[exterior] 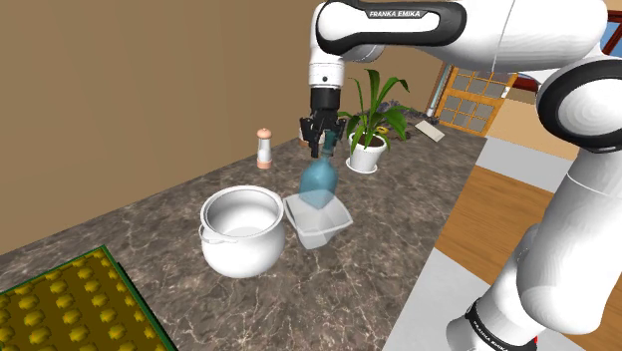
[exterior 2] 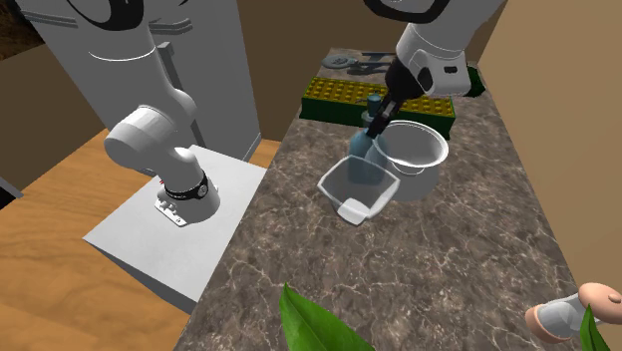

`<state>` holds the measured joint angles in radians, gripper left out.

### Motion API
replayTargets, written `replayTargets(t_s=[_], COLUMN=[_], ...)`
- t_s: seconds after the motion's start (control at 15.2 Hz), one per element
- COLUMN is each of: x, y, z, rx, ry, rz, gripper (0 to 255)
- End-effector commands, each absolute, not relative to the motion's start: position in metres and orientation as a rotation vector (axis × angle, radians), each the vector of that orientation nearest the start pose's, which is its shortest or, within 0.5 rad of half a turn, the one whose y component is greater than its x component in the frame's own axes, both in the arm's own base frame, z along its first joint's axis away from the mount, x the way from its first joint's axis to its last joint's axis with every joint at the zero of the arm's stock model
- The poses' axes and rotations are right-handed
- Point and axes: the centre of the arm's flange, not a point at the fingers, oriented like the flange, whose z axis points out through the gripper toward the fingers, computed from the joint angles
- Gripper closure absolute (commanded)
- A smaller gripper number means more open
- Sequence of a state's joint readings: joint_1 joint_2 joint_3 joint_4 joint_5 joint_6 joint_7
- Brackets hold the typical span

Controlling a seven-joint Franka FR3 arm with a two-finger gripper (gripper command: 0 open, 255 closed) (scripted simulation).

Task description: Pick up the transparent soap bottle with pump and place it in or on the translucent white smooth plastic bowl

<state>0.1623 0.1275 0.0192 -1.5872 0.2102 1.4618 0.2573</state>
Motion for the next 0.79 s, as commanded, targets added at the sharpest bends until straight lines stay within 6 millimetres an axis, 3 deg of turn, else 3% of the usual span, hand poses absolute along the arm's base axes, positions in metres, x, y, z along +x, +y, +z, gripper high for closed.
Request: replayTargets(t_s=[0.0,0.26,0.73], x=[0.559,0.559,0.559], y=[0.127,0.127,0.127], z=[0.529,0.511,0.511], rx=[-2.954,-2.954,-2.954], ry=[0.117,0.117,0.117], rz=[0.435,0.435,0.435], gripper=[255,255,255])
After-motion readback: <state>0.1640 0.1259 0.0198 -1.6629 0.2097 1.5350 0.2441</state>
